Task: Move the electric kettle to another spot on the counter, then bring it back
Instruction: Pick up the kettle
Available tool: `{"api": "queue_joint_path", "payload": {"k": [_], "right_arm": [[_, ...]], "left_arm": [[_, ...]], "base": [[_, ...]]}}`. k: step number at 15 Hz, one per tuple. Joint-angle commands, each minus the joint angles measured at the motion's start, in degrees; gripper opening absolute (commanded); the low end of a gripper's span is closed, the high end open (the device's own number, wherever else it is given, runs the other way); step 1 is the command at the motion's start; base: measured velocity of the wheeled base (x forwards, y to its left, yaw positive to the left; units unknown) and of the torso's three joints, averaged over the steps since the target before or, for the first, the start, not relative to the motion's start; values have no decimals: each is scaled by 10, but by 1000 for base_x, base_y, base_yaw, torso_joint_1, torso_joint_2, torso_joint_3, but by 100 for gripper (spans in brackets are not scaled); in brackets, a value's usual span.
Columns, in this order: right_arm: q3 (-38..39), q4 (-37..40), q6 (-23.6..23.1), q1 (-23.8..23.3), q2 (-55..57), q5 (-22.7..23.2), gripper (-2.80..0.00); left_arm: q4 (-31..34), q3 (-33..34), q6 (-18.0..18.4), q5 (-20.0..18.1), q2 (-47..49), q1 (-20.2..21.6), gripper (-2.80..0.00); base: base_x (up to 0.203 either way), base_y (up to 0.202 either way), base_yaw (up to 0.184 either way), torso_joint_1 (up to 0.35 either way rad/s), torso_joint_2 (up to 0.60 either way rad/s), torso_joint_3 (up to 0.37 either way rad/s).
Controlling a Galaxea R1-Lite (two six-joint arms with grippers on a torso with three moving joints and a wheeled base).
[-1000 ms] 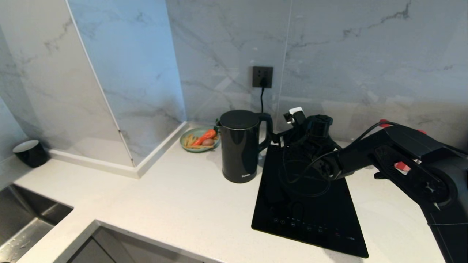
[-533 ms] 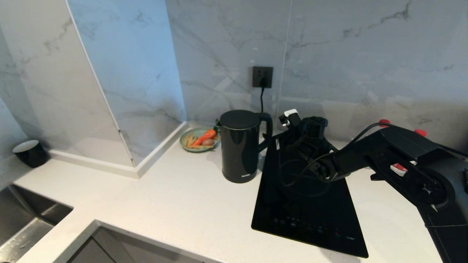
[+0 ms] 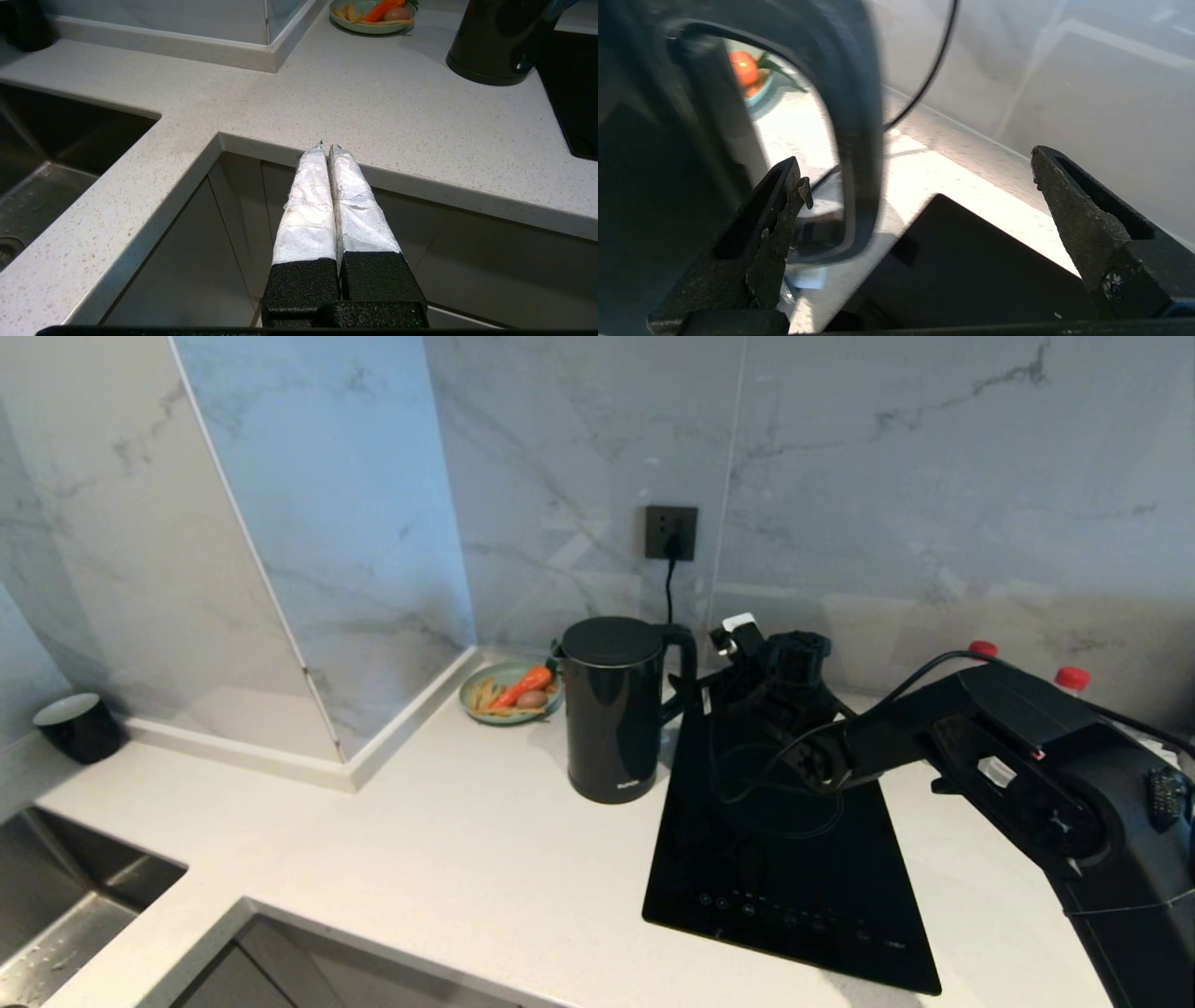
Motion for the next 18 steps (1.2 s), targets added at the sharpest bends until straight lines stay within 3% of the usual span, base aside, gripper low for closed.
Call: {"api": "queue_joint_path", "payload": {"k": [1, 8, 14, 15, 18], "right_arm": [[-28, 16, 0, 4, 12, 3, 0], [-112, 61, -1, 13, 41, 5, 0], [-132, 66, -3, 13, 59, 6, 0], [-137, 66, -3, 14, 60, 6, -280], [-138, 63, -4, 14, 56, 6, -280]], "left_arm": [[0, 0, 0, 0, 0, 0, -280], [0, 0, 0, 0, 0, 0, -280], [0, 0, 0, 0, 0, 0, -280], [0, 0, 0, 0, 0, 0, -280], [0, 0, 0, 0, 0, 0, -280]], "base": [[0, 0, 0, 0, 0, 0], [0, 0, 0, 0, 0, 0], [0, 0, 0, 0, 0, 0], [0, 0, 0, 0, 0, 0], [0, 0, 0, 0, 0, 0]]}}
